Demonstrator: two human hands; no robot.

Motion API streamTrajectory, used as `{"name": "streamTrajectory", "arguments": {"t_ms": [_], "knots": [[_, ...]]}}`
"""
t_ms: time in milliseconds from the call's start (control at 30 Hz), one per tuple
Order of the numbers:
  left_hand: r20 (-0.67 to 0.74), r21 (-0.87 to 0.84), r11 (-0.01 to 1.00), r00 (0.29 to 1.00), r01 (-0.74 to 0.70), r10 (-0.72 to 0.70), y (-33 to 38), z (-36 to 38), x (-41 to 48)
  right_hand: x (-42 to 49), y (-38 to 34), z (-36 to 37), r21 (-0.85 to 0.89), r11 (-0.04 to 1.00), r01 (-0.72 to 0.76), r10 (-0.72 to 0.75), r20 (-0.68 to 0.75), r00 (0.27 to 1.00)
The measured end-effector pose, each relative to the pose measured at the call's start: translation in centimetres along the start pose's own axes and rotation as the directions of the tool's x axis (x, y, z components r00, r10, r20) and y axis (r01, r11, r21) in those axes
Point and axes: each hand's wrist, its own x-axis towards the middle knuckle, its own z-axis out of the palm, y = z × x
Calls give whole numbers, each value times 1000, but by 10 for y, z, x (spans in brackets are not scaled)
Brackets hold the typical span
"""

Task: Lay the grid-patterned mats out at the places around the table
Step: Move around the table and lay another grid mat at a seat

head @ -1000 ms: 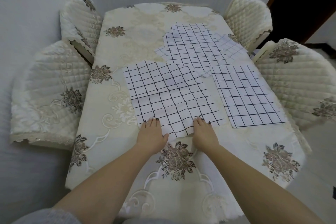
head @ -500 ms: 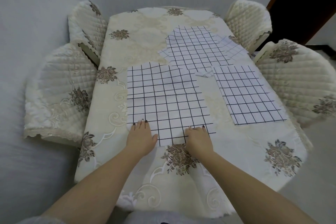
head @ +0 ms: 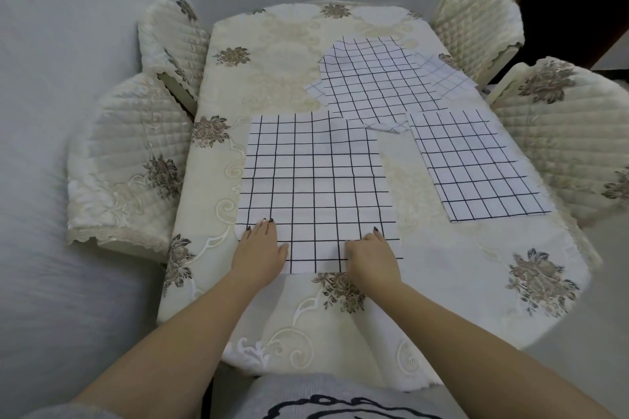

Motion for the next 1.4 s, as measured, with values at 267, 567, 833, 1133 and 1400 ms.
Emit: {"name": "streamTrajectory", "arguments": {"t_ms": [267, 567, 833, 1133, 1400], "knots": [[-158, -253, 965, 987, -60, 19, -5, -35, 32, 37, 20, -18, 210, 977, 44, -10, -157, 987], [-172, -269, 957, 983, -108, 63, -22, -67, 96, 112, 45, -59, 265, 964, -21, 59, -139, 989], [-6, -170, 980, 994, -108, 108, -25, -68, 139, 161, 50, -72, 175, 984, 40, -37, -22, 999], [-17, -122, 990, 998, -66, 64, -23, -57, 149, 171, 40, -59, 183, 980, -82, 66, 93, 993], [-57, 11, 995, 993, -102, 102, -30, -58, 148, 157, 39, -57, 128, 991, -41, 50, -64, 997]]}}
